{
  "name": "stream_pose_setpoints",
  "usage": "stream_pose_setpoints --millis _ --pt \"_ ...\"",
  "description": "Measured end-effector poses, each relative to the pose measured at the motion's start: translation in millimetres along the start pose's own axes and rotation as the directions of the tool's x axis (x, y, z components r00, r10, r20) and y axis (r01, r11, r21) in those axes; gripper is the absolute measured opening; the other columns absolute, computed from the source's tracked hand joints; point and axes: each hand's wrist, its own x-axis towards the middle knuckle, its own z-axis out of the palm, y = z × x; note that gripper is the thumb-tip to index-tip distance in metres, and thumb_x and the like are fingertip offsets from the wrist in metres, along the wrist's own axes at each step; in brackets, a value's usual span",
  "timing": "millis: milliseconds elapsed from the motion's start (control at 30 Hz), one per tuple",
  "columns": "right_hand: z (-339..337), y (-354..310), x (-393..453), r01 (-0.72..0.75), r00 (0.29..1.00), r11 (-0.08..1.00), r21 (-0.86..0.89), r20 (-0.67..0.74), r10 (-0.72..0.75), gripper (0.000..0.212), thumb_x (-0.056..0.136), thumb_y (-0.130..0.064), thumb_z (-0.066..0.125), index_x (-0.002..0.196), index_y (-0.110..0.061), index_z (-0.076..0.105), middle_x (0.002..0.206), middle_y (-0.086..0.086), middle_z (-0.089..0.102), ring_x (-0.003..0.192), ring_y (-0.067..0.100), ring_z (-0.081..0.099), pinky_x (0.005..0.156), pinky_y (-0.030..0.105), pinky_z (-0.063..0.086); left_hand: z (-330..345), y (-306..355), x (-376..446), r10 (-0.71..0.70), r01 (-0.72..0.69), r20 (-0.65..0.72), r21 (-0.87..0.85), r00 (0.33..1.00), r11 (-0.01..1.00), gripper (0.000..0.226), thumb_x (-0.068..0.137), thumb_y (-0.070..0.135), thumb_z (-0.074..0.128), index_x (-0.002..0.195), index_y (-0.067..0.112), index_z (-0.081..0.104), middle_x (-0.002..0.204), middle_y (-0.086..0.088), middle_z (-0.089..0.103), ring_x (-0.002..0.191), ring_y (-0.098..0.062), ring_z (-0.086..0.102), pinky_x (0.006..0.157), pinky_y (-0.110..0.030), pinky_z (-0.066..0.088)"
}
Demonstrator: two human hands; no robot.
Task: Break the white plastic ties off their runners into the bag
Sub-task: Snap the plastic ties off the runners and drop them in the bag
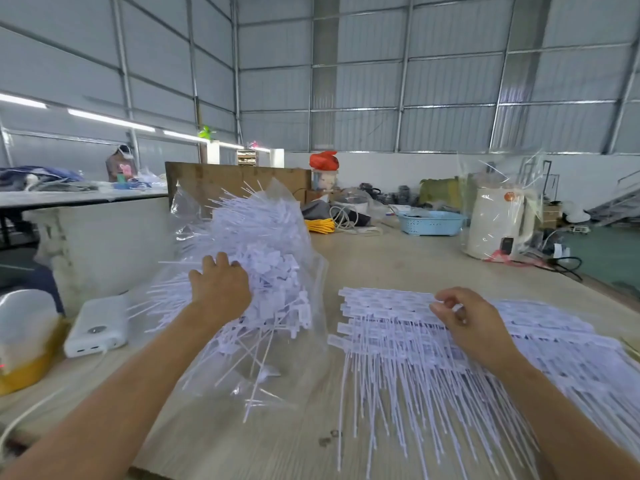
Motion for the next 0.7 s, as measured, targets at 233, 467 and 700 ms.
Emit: stream_pose_setpoints --millis 233,467,700 --pt "-11 15 1 -0.017 0.997 0.837 -0.547 0.054 0.056 0.055 0.092 -0.057 0.039 0.139 -0.029 0.04 0.147 -0.005 0.036 0.135 0.016 0.031 0.106 0.045 0.029 -38 85 -17 0.303 -0.505 -0.465 -0.406 0.832 0.762 0.038 0.091 0.017 0.051 0.128 0.008 0.055 0.128 -0.012 0.043 0.119 -0.03 0.039 0.098 -0.034 0.034" --pt "-11 34 1 -0.086 0.9 0.708 -0.701 0.25 0.357 0.07 0.084 -0.074 0.008 0.146 -0.041 0.016 0.157 -0.01 0.012 0.145 0.019 0.01 0.106 0.071 0.006 21 192 -1 0.632 -0.578 -0.024 -0.432 0.775 0.692 0.048 0.099 0.043 0.038 0.132 0.01 0.049 0.136 -0.013 0.041 0.125 -0.033 0.041 0.103 -0.044 0.037" --pt "-5 28 5 -0.073 0.868 0.621 -0.78 0.257 0.425 0.067 0.089 -0.069 0.006 0.147 -0.036 0.011 0.157 -0.005 0.011 0.144 0.024 0.012 0.105 0.071 0.012 54 201 10 0.597 -0.575 -0.127 -0.485 0.792 0.659 0.048 0.1 0.048 0.033 0.137 0.022 0.048 0.146 -0.006 0.038 0.133 -0.024 0.033 0.108 -0.037 0.027"
